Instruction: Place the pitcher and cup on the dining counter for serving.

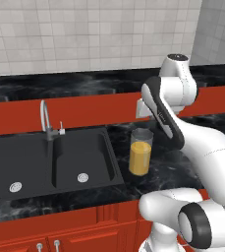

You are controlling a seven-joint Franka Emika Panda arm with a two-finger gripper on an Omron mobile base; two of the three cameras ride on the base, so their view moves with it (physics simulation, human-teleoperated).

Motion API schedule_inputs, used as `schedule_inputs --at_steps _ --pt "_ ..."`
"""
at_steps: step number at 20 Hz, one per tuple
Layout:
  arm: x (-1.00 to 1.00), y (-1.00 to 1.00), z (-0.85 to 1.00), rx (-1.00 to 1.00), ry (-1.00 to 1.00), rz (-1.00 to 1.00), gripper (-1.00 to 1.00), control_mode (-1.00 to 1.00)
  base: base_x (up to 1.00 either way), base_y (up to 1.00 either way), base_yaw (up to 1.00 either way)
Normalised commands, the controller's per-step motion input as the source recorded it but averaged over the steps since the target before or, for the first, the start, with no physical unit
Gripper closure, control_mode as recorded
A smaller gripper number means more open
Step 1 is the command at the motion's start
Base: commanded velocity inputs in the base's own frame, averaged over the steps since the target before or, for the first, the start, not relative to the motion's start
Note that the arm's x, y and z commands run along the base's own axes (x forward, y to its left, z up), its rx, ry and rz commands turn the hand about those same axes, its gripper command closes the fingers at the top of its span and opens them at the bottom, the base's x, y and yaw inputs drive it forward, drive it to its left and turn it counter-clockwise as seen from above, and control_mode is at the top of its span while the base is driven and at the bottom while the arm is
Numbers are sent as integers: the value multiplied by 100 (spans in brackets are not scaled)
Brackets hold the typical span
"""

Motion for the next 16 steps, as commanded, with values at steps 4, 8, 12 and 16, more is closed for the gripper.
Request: schedule_inputs --at_steps 4,8,12,16 --pt "-13 0 -5 0 0 0 -100 -100 0 0 0" --pt "-25 19 -46 0 9 -1 -100 -100 0 0 0" --pt "-14 23 -69 -1 16 -6 -100 -100 0 0 0" --pt "-12 11 -54 0 11 -6 -100 -100 0 0 0"
